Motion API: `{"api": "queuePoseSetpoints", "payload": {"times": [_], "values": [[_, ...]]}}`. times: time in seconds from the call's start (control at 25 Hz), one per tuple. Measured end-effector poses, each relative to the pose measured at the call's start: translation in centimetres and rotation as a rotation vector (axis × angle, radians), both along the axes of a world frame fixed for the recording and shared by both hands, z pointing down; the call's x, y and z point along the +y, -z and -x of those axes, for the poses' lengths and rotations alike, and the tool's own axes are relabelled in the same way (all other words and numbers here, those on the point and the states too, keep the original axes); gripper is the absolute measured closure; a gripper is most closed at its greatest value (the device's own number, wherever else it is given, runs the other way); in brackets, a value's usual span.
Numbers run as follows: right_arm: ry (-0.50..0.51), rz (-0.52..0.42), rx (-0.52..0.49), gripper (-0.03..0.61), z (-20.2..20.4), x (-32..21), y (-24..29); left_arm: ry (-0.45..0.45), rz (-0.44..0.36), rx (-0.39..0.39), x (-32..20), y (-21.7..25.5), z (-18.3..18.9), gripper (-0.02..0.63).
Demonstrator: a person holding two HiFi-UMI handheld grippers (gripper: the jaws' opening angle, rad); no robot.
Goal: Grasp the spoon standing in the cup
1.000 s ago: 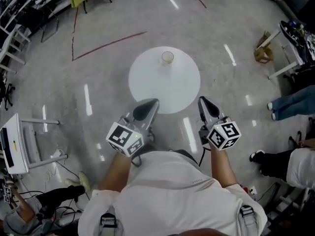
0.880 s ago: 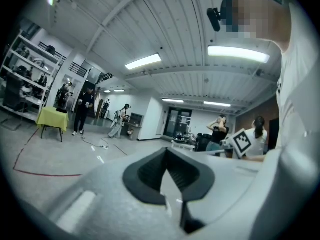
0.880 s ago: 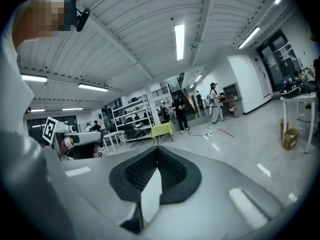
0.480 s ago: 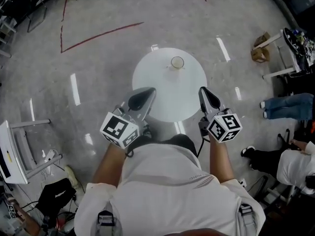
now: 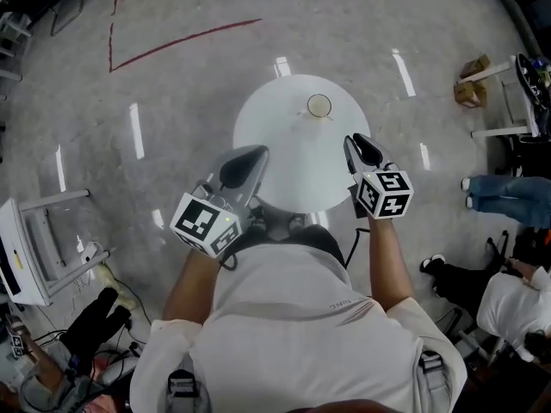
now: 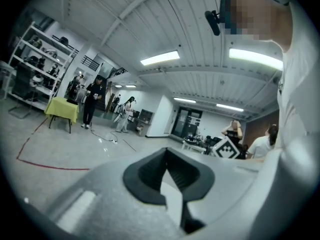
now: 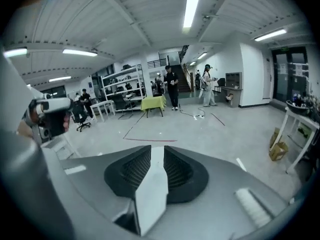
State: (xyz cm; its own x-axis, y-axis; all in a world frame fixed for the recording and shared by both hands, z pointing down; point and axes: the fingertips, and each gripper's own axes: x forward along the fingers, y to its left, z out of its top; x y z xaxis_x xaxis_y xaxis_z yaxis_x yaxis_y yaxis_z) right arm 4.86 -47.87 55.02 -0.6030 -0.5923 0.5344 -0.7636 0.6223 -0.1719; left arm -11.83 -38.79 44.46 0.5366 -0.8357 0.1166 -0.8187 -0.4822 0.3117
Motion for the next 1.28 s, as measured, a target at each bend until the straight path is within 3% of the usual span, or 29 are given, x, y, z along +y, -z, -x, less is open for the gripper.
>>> {"api": "queuePoseSetpoints", "payload": {"times": [0.16,0.4,0.72,0.96,1.08,1.28], "values": [[0.110,-0.017,0.168,0.485,2.0,-3.1,-4.4,0.037,0.037,-0.006,-1.2,-1.3,1.0,0.611],[0.402,-0.150,0.555,0.479,3.2,-5.9,-11.3,0.110,0.073,-0.010,-2.6,-2.6,0.6,0.611],[0.618,-0.236,0.837,0.477,4.1,-8.0,-18.0,0.175,0.108,0.008,-3.5,-4.5,2.1,0.611],[0.693,-0.282,0.929,0.508,5.1,-8.7,-20.5,0.198,0.123,0.019,-3.6,-5.3,2.7,0.611],[0.677,-0.284,0.934,0.555,5.3,-9.0,-20.7,0.201,0.122,0.015,-3.5,-5.2,3.1,0.611],[0.630,-0.283,0.924,0.568,5.7,-8.8,-19.5,0.206,0.114,0.015,-3.0,-5.0,4.1,0.611]]}}
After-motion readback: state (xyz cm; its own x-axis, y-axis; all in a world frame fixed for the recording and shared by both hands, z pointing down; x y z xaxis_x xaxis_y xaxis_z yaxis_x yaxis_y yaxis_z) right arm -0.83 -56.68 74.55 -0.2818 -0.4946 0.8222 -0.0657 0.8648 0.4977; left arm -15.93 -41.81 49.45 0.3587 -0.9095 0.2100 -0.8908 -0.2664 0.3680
